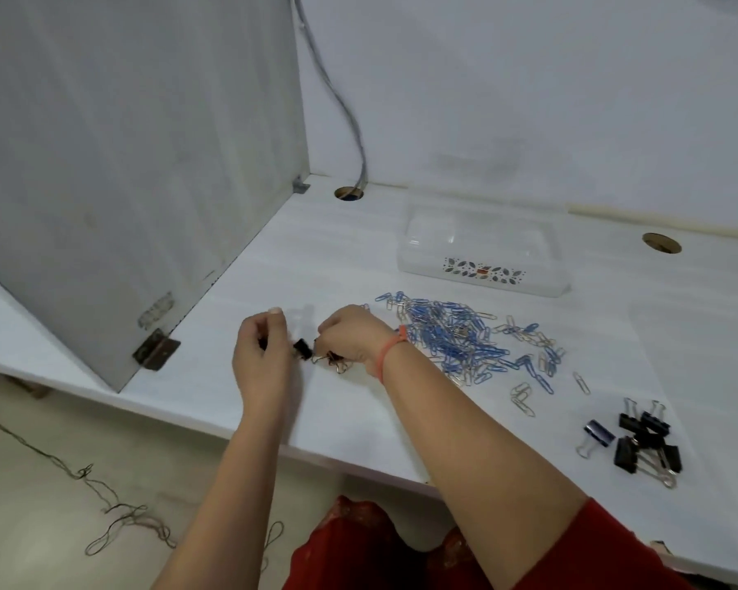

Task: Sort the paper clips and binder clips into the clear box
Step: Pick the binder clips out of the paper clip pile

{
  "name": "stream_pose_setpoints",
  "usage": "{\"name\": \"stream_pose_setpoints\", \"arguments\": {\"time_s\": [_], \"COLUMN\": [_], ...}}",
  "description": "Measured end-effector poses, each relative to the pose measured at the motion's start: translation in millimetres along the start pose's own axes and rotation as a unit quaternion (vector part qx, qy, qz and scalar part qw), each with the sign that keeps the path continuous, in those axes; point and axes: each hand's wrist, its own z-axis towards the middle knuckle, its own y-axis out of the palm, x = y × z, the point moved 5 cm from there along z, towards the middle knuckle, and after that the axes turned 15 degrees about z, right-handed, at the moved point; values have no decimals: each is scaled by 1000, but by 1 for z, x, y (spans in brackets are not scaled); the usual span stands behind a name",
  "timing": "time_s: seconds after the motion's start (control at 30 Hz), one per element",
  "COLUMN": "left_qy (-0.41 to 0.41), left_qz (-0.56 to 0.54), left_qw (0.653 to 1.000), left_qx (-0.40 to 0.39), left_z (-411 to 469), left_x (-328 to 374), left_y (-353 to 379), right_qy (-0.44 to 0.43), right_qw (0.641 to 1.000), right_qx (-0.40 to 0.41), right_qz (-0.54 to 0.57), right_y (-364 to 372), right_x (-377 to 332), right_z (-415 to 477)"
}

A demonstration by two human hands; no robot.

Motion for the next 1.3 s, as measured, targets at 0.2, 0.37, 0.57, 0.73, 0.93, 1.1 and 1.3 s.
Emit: {"name": "stream_pose_setpoints", "arguments": {"time_s": [0.2, 0.37, 0.57, 0.73, 0.93, 1.1, 1.3], "left_qy": [-33, 30, 37, 72, 202, 281, 249], "left_qz": [-47, 92, 128, 162, 267, 430, 461], "left_qw": [998, 995, 991, 984, 941, 850, 828], "left_qx": [-29, -7, -13, 4, -42, -117, -202], "left_z": [1, -1, -1, -5, -17, -13, -26], "left_x": [-8, -2, -6, 1, 33, 45, 48], "left_y": [5, 0, -4, 1, 36, 77, 120], "right_qy": [-20, -102, -144, -204, -239, -261, -229], "right_qw": [999, 975, 972, 945, 900, 889, 905], "right_qx": [36, 110, 117, 175, 155, 160, 260], "right_qz": [-19, -163, -142, -184, -330, -340, -246], "right_y": [-8, -12, -8, -34, -44, -63, -119], "right_x": [-1, -1, 3, 9, 31, 49, 62], "right_z": [7, -6, -14, -21, -19, -38, -71]}}
